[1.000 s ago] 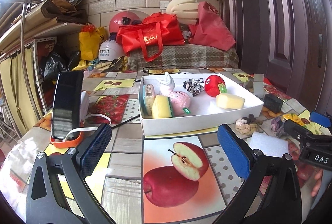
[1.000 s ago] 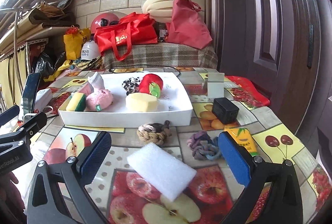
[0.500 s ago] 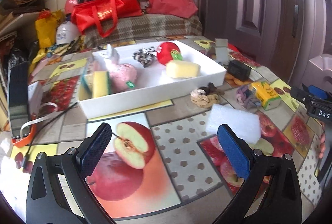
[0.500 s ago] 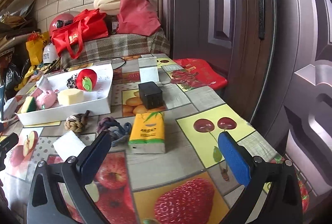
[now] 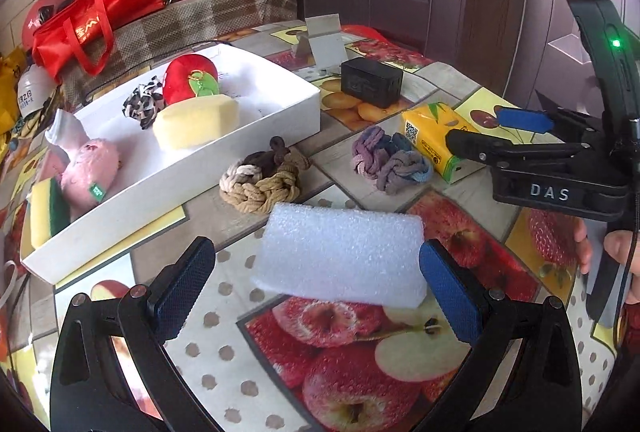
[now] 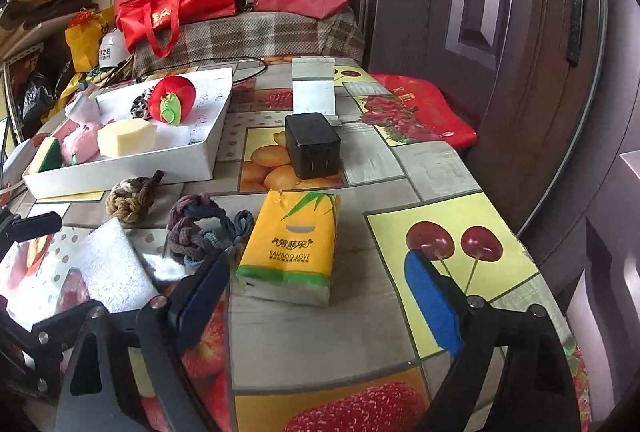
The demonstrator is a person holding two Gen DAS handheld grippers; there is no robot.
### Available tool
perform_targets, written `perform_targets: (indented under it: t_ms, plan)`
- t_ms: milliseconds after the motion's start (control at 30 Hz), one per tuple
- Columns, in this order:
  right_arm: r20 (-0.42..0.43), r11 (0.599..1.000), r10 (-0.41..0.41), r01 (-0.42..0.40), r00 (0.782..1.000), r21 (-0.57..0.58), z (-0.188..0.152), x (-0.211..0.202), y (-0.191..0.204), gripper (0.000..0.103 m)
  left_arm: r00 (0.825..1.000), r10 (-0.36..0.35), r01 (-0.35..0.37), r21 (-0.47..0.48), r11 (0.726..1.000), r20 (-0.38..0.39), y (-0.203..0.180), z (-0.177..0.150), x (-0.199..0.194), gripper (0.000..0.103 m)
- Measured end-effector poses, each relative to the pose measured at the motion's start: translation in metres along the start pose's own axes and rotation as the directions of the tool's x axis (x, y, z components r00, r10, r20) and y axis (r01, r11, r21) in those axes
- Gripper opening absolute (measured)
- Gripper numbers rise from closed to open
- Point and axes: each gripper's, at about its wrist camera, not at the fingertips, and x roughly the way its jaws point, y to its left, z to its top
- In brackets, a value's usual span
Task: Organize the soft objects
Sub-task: 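Grasp the white foam block with the left gripper while the right grasps the yellow tissue pack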
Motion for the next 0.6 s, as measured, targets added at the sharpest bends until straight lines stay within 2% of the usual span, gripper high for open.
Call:
perform_targets:
  t_ms: [100, 300, 400, 433, 467, 500, 533, 567, 600]
  plan:
    - [-0.034, 1.000, 0.025, -0.024, 0.999, 0.015, 0.005, 0.012, -0.001, 0.075, 1.000, -0.009, 0.010, 0.027, 1.000, -0.025, -0.007, 0.003, 0.008, 0.103]
    - [-0.032, 0.999, 0.040, -0.041, 0.999, -0.004, 0.006, 0.014, 0.004, 0.075, 0.998, -0.003, 0.007, 0.053, 0.999, -0.066, -0.012, 0.005, 0.017, 0.103]
    - [-0.078, 1.000, 0.020, -0.022, 0.997, -0.021, 0.008, 0.023, 0.007, 0.075, 0.993, -0.002, 0.008, 0.049, 0.999, -0.120, -0.011, 0.005, 0.028, 0.102]
    - [-0.100, 1.000, 0.017, -0.020, 0.995, -0.024, 0.009, 0.028, 0.008, 0.075, 0.993, -0.009, 0.015, 0.043, 0.999, -0.121, -0.010, 0.004, 0.028, 0.100]
    - [-0.124, 0.999, 0.021, -0.024, 0.992, -0.023, 0.010, 0.032, 0.008, 0.075, 0.993, -0.017, 0.021, 0.035, 0.999, -0.115, -0.008, 0.004, 0.027, 0.093]
    - [-0.138, 0.999, 0.028, -0.030, 0.990, -0.012, 0.010, 0.034, 0.006, 0.075, 0.993, -0.021, 0.024, 0.026, 0.999, -0.112, -0.007, 0.004, 0.026, 0.093]
    - [-0.138, 0.999, 0.041, -0.041, 0.990, 0.005, 0.010, 0.035, 0.002, 0.072, 0.993, -0.023, 0.026, 0.018, 1.000, -0.112, -0.005, 0.004, 0.026, 0.093]
    - [-0.143, 0.999, 0.046, -0.043, 0.989, 0.023, 0.010, 0.036, -0.001, 0.051, 0.993, -0.031, 0.033, 0.011, 0.999, -0.111, -0.004, 0.004, 0.026, 0.092]
    - [-0.141, 0.998, 0.047, -0.042, 0.989, 0.040, 0.010, 0.036, -0.005, 0.050, 0.994, -0.036, 0.037, 0.006, 0.999, -0.105, -0.003, 0.004, 0.025, 0.092]
